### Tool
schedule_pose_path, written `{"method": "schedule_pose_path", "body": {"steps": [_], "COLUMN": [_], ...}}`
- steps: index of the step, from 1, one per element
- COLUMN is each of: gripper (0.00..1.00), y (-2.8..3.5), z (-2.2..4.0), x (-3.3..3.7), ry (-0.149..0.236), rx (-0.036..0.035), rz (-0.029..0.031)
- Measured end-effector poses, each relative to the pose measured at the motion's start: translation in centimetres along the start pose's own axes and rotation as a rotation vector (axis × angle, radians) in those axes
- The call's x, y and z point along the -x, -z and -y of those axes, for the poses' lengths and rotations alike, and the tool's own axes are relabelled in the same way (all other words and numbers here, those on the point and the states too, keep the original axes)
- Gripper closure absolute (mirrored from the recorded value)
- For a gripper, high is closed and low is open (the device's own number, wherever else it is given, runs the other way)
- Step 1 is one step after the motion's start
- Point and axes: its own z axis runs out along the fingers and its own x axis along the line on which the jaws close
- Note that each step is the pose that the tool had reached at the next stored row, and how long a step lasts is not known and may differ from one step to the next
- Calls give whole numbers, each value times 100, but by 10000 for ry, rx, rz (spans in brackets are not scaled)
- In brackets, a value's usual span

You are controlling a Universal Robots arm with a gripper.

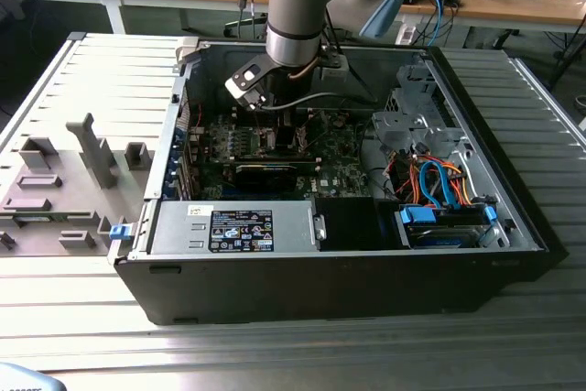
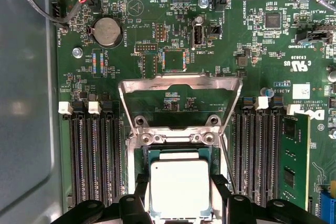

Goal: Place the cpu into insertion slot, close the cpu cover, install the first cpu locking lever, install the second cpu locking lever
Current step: 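Place the cpu into insertion slot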

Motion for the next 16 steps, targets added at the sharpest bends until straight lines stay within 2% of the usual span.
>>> {"method": "schedule_pose_path", "body": {"steps": [9, 16], "gripper": [45, 45], "y": [0, -1], "z": [8, 19], "x": [-34, -24], "ry": [0, 1], "rx": [0, 1], "rz": [-1, 0]}}
